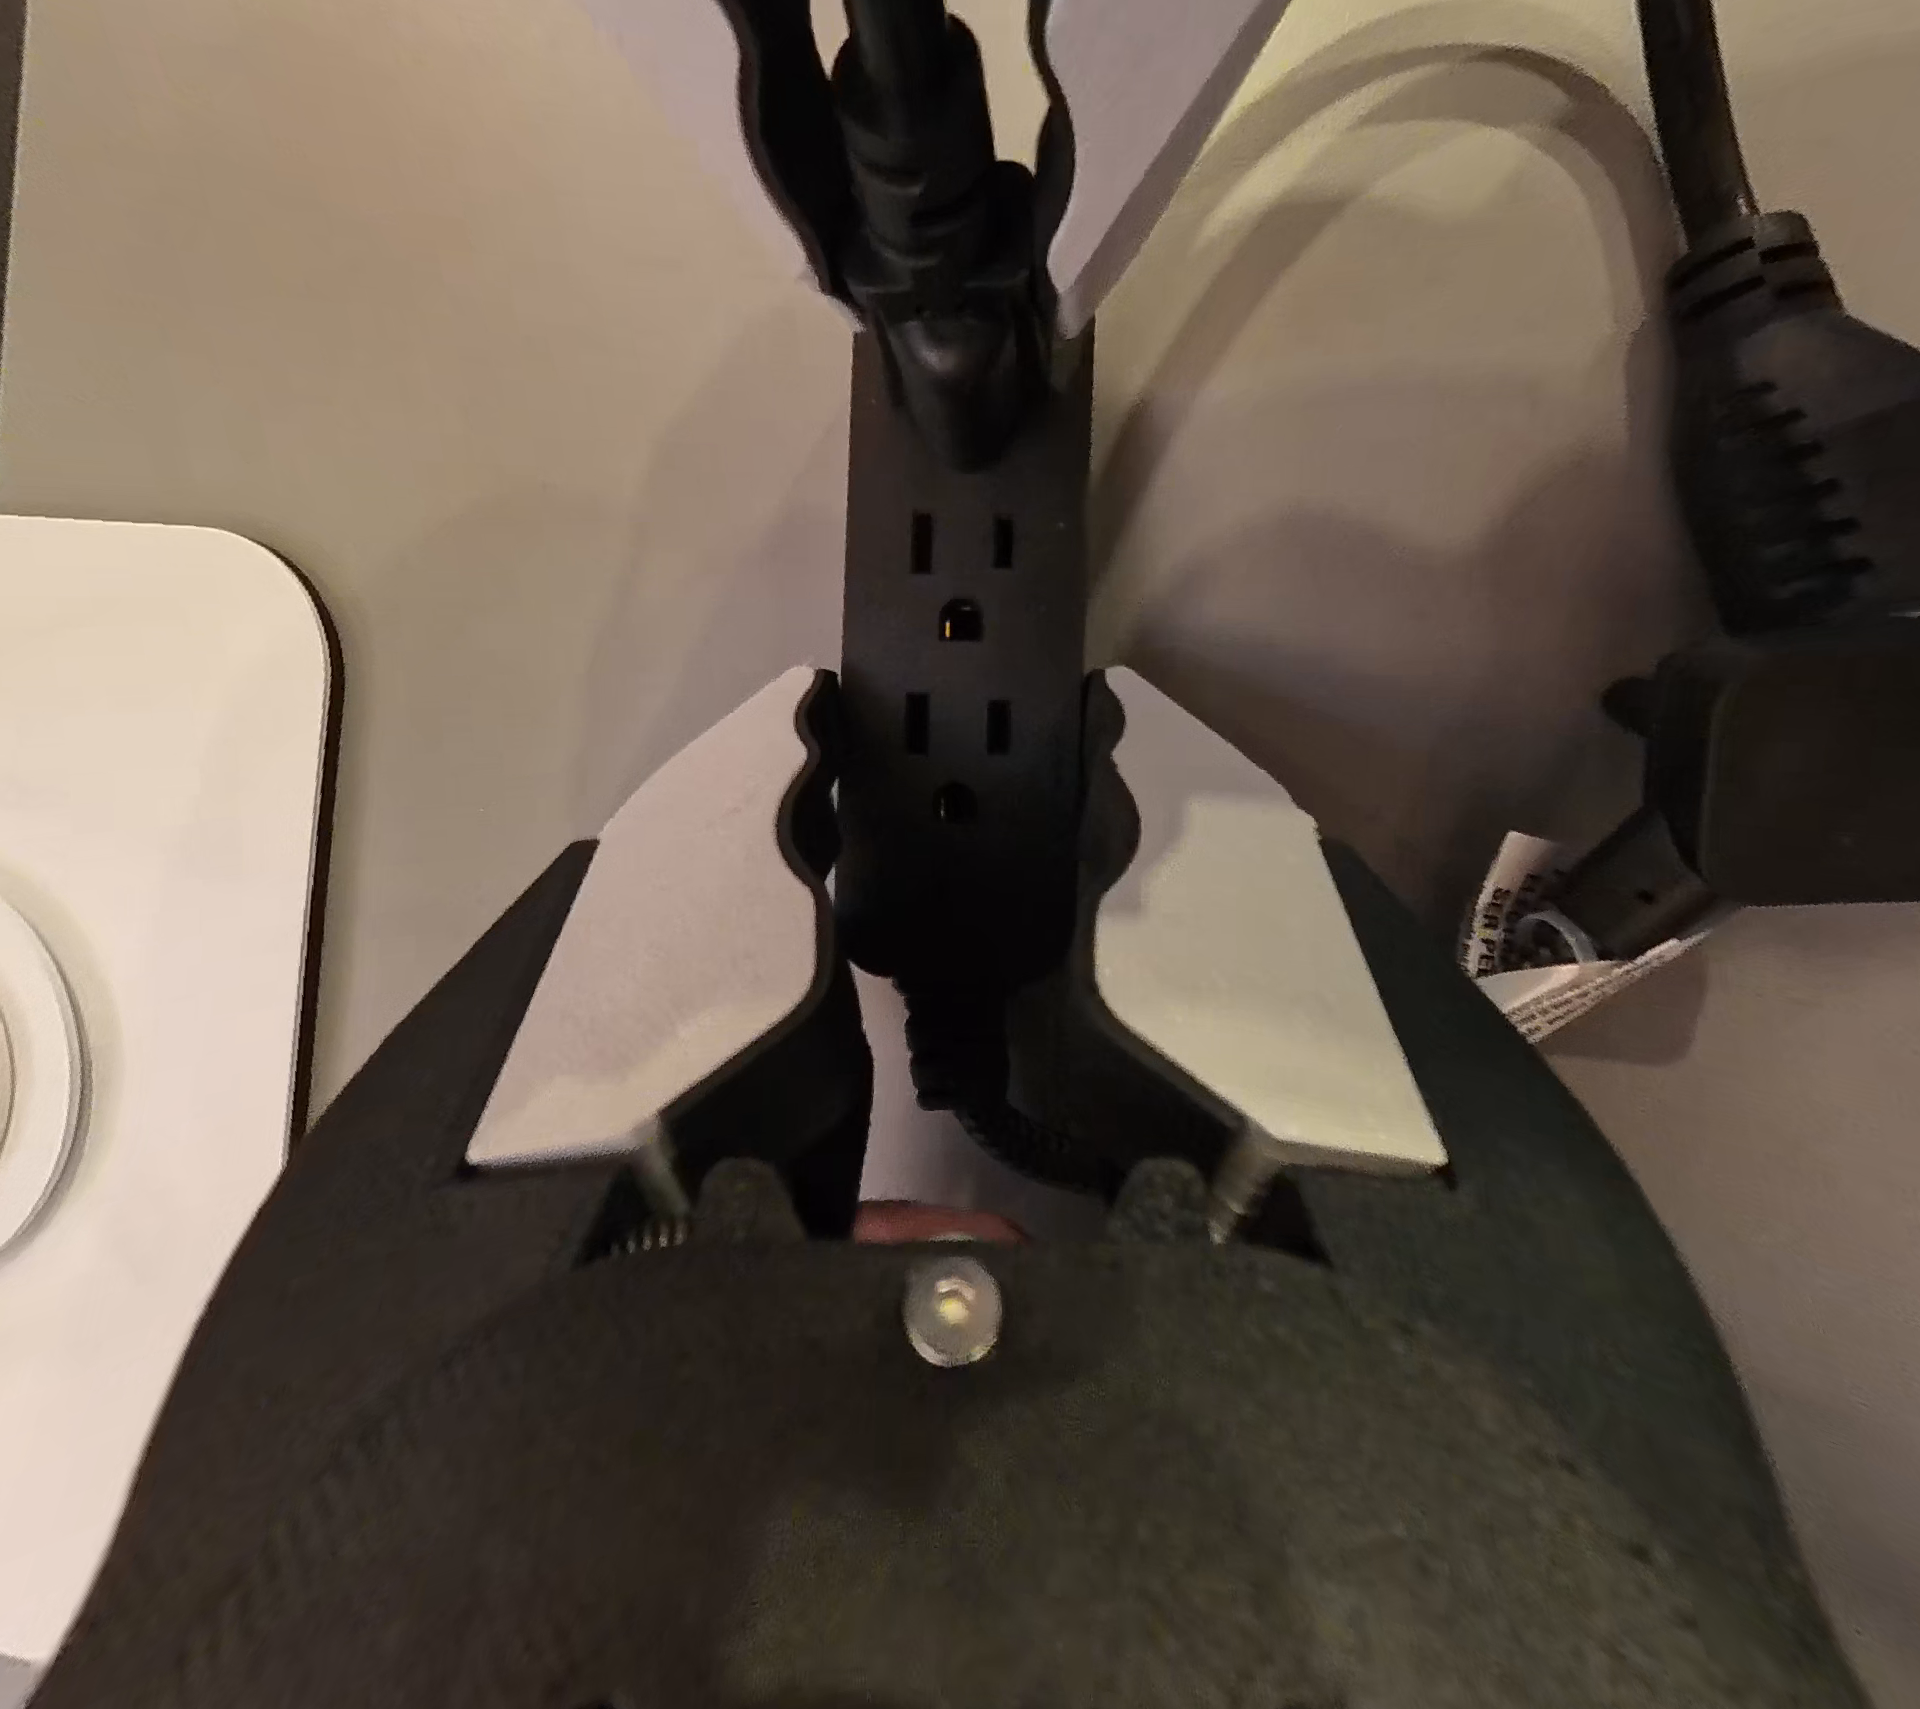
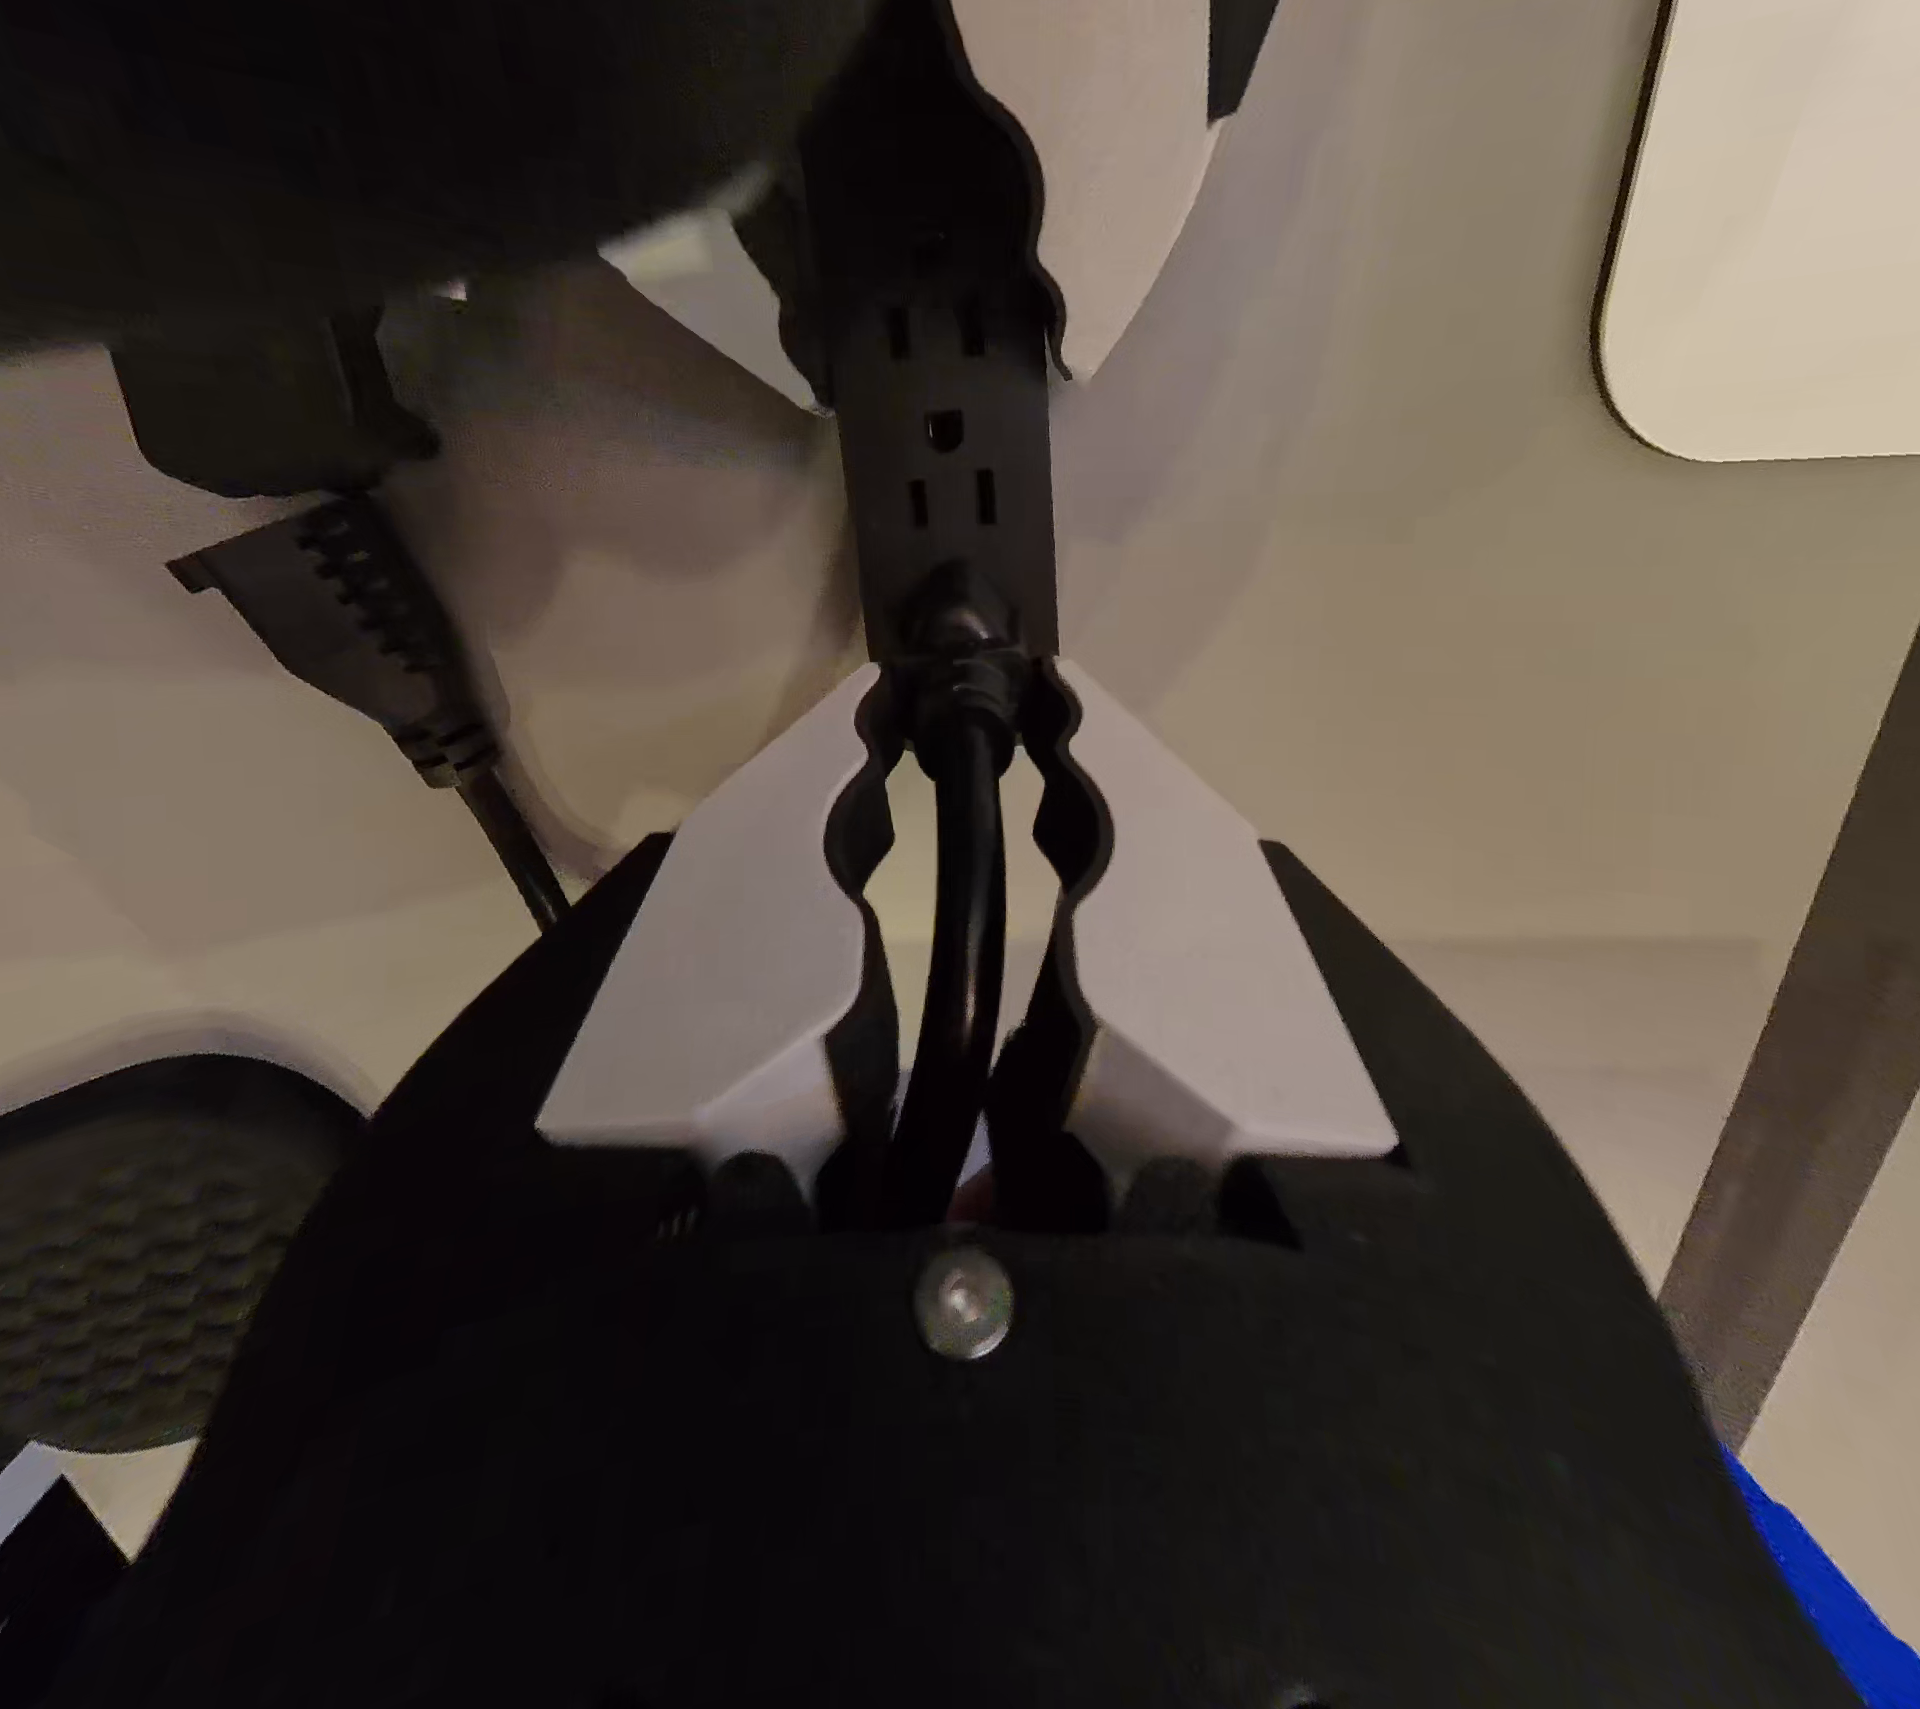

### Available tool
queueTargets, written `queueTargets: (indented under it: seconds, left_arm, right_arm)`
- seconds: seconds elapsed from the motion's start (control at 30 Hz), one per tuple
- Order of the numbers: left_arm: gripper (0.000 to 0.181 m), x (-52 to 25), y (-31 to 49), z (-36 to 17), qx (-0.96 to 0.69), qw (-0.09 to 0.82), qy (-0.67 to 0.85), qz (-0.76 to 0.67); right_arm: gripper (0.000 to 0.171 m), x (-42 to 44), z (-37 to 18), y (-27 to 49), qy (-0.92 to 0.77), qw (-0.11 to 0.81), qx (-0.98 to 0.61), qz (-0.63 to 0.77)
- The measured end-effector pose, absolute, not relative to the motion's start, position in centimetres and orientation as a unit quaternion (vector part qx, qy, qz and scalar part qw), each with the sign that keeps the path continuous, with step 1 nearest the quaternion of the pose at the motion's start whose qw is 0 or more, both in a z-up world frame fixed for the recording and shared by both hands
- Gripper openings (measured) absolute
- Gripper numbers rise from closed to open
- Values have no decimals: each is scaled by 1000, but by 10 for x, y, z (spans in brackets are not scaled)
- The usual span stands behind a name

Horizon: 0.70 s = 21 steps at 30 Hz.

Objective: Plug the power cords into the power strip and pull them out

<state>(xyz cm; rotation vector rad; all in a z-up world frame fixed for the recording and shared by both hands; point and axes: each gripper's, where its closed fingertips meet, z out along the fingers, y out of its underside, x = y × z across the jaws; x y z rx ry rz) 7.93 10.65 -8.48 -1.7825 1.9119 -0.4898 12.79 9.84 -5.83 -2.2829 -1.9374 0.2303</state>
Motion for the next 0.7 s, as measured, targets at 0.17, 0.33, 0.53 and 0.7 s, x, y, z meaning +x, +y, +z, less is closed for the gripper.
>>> queueTargets:
  seconds: [0.17,0.33,0.53,0.7]
  left_arm:
    - [44,80,107,-85,-649,241,698,-184]
    - [45,80,107,-84,-644,245,700,-191]
    - [44,79,107,-83,-640,246,705,-181]
    - [44,79,107,-83,-640,244,705,-185]
  right_arm:
    - [22,128,-59,98,-642,70,-758,88]
    - [22,127,-59,99,-639,88,-760,86]
    - [22,126,-57,101,-630,107,-765,80]
    - [26,115,-39,103,-624,145,-762,97]
